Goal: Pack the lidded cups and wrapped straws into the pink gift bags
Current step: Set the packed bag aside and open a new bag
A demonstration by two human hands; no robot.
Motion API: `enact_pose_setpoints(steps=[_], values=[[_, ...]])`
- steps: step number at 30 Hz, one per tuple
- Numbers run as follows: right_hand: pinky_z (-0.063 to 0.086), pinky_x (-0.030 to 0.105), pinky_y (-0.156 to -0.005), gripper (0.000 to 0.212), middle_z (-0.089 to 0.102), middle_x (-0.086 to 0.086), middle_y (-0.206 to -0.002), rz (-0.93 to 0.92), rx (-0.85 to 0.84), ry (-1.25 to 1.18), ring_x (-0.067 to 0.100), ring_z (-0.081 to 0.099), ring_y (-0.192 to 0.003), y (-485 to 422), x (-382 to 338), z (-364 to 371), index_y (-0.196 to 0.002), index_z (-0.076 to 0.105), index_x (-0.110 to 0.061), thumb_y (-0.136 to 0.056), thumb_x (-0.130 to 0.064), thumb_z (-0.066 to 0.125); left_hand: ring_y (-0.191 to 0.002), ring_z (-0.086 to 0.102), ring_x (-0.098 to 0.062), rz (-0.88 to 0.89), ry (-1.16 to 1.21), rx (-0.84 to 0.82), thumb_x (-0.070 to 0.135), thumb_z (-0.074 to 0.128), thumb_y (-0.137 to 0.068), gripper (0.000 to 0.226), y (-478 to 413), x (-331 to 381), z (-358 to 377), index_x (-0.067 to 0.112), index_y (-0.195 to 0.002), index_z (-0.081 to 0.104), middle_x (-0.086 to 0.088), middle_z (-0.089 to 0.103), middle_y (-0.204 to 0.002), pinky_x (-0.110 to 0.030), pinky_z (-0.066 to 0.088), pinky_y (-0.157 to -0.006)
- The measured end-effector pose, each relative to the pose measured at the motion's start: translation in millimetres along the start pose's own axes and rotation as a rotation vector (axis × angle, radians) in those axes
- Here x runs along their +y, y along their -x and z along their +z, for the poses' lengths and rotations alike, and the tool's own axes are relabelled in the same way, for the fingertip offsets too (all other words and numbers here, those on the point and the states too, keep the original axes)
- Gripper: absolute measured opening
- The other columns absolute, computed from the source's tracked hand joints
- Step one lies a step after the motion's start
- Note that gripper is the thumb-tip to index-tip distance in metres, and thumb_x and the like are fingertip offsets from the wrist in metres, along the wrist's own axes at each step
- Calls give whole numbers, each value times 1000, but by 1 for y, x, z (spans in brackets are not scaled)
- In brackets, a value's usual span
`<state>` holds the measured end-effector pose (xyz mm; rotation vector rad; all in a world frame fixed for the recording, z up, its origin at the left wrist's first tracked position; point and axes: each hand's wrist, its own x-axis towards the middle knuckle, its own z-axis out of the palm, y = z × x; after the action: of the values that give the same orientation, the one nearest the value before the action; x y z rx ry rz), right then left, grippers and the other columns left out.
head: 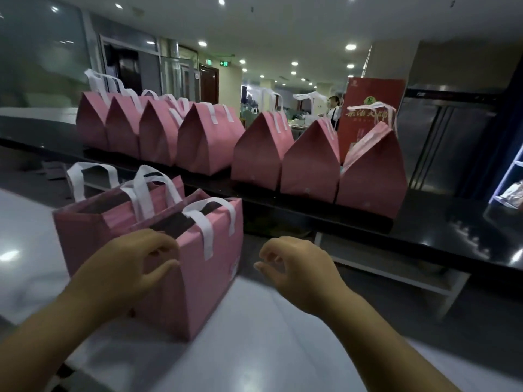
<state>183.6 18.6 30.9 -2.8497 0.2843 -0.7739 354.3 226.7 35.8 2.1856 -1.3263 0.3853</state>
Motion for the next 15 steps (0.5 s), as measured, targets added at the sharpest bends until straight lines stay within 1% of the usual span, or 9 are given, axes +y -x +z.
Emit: enact_pose_setpoints(steps=[2, 4, 6, 8, 10, 12, 13, 15], values=[[53, 30, -71, 22, 66, -4, -98, 20, 36, -25, 13, 59, -84, -16, -15, 19, -102, 63, -20, -89, -38, 59, -84, 61, -20, 40, -59, -3, 4, 78, -65, 34, -11, -30, -3, 16, -96, 69, 2, 66, -96, -35, 51, -71], [53, 33, -74, 26, 66, -3, -101, 32, 71, -44, 14, 59, -87, -32, -30, 37, -106, 64, -19, -88, -38, 61, -96, 56, -28, 52, -125, -23, 0, 76, -63, 45, -24, -60, -5, 12, -106, 67, -4, 63, -104, -41, 49, -80], [54, 32, -77, 30, 66, -2, -106, 33, 91, -55, 15, 59, -92, -46, -46, 53, -109, 64, -19, -87, -39, 62, -106, 49, -31, 27, -180, -72, 7, 76, -66, 52, -34, -84, -4, 13, -116, 62, -6, 59, -113, -46, 45, -89], [53, 31, -80, 37, 64, -2, -112, 29, 101, -54, 16, 58, -98, -59, -61, 67, -114, 62, -19, -85, -43, 63, -108, 47, -30, 25, -230, -121, 18, 75, -70, 54, -42, -101, -2, 16, -121, 58, -5, 57, -118, -44, 43, -91], [51, 32, -81, 45, 61, -2, -118, 23, 95, -37, 18, 53, -103, -69, -72, 79, -120, 58, -20, -84, -46, 63, -104, 48, -27, 46, -288, -161, 28, 72, -74, 52, -48, -112, 0, 21, -122, 57, -3, 58, -117, -40, 44, -87], [49, 34, -83, 48, 57, -3, -123, 33, 50, 0, 19, 50, -107, -76, -81, 89, -124, 55, -22, -84, -48, 61, -99, 52, -25, 79, -389, -177, 37, 65, -80, 39, -51, -117, 2, 27, -117, 59, 2, 61, -111, -35, 42, -75], [49, 36, -83, 46, 56, -3, -124, 37, 21, 27, 20, 50, -107, -78, -84, 92, -124, 55, -22, -85, -47, 60, -93, 56, -24, 115, -419, -165, 37, 62, -82, 29, -51, -117, 2, 29, -109, 63, 4, 63, -105, -33, 41, -69], [49, 38, -82, 37, 56, -2, -122, 51, -10, 93, 22, 51, -104, -78, -87, 96, -119, 59, -21, -88, -42, 58, -74, 61, -26, 183, -368, -125, 27, 63, -82, 12, -52, -115, 3, 24, -92, 69, 1, 66, -89, -32, 45, -60]])
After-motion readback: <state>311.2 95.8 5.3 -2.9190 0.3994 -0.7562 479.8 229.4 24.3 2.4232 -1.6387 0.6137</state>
